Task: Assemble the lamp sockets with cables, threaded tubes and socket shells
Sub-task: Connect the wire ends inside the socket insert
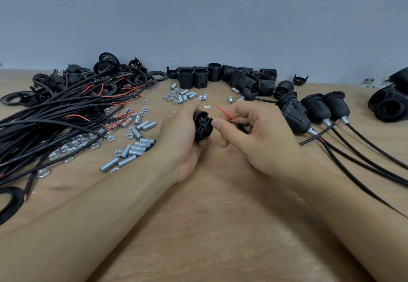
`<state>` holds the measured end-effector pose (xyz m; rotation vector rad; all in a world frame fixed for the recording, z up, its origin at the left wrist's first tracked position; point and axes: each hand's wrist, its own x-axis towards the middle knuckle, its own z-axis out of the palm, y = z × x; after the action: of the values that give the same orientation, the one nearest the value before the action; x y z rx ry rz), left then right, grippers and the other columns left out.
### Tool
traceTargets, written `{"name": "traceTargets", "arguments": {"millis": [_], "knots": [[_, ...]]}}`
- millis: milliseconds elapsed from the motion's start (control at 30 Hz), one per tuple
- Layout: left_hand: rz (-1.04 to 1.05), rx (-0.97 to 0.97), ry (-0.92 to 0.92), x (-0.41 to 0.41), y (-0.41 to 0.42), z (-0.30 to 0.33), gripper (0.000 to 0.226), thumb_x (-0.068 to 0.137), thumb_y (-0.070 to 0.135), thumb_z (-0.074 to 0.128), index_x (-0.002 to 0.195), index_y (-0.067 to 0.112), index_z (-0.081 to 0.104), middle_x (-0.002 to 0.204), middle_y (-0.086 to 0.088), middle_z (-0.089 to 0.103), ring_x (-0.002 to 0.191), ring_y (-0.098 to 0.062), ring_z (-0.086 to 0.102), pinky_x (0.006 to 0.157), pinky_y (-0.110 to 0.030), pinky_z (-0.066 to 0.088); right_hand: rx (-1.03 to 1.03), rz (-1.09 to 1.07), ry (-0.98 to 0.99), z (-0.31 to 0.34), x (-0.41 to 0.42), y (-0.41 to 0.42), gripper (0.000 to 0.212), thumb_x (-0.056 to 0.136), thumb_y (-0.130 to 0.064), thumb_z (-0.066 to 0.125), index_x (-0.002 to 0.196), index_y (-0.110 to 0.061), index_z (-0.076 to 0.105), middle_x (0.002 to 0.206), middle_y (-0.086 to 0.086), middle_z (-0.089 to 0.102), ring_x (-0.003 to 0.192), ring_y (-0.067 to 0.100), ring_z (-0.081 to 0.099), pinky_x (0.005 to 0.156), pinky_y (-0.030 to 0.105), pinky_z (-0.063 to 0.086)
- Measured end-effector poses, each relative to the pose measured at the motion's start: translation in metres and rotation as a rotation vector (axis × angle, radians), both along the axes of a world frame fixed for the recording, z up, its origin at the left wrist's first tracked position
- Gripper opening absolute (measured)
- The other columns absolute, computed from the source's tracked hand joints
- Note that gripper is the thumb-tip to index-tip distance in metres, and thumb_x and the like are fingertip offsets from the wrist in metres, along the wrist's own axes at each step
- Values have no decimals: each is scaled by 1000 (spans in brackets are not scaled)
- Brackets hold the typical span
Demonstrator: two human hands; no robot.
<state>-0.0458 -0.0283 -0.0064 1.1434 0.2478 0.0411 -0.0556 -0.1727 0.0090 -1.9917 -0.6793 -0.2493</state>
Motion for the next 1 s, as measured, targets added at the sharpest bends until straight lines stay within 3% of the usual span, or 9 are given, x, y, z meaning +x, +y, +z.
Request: {"name": "traceTargets", "arguments": {"millis": [133,267,400,500,567,633,733,833,1000], "knots": [[-29,-8,6,-2,-1,1,22,100,31,48,97,10,50,77,-13,45,57,-20,42,51,-30,31,-9,30,-17,-3,-3,3,9,92,-11,66,85,-7,68,65,-5,70,51,-6,59,56,7,40],[-53,-62,10,-2,2,2,30,99,28,47,72,15,49,60,-3,46,48,-16,43,44,-25,32,34,52,-19,-7,-3,10,9,93,-9,65,86,-3,67,68,-3,72,51,-6,59,55,7,40],[-115,-105,-22,-2,4,5,36,97,24,44,62,15,47,54,-2,44,42,-14,39,42,-24,27,57,66,-84,-7,-2,11,12,96,-12,61,91,-5,70,73,-1,73,68,-1,69,68,13,49],[-98,-117,-9,-2,5,4,28,97,25,47,72,13,51,62,-4,48,48,-14,43,43,-25,29,34,9,-199,-7,-3,11,20,99,-15,54,99,-8,73,78,-6,64,73,-9,60,69,6,42],[-78,-118,2,-1,5,4,25,97,24,48,76,13,53,65,-5,49,50,-15,44,41,-24,30,16,-46,-280,-6,-2,11,19,97,-11,58,107,-10,74,78,-7,53,74,-5,51,70,8,37],[-71,-107,2,0,5,4,23,97,23,48,77,13,54,65,-4,49,49,-15,44,40,-24,30,55,-47,-257,-5,-2,12,20,95,-9,62,111,-10,73,79,-8,57,70,3,51,68,14,38],[-48,-87,6,-1,4,5,24,98,23,48,77,13,52,63,-4,48,50,-16,43,41,-25,29,123,-36,-166,-3,-3,11,8,92,-9,67,97,-14,70,70,-9,57,52,19,49,50,21,36],[-10,-60,10,-1,3,4,23,98,22,48,77,12,50,63,-5,48,51,-17,43,41,-25,30,30,-36,-232,-1,-4,9,4,91,-9,68,89,-11,71,69,-6,61,57,24,50,51,23,39],[44,-14,4,-2,1,4,25,98,23,50,75,14,49,58,-2,48,50,-16,43,40,-24,31,-46,-19,-251,2,-3,6,10,92,-13,66,84,-17,69,60,-22,47,60,10,46,56,11,33]]}}
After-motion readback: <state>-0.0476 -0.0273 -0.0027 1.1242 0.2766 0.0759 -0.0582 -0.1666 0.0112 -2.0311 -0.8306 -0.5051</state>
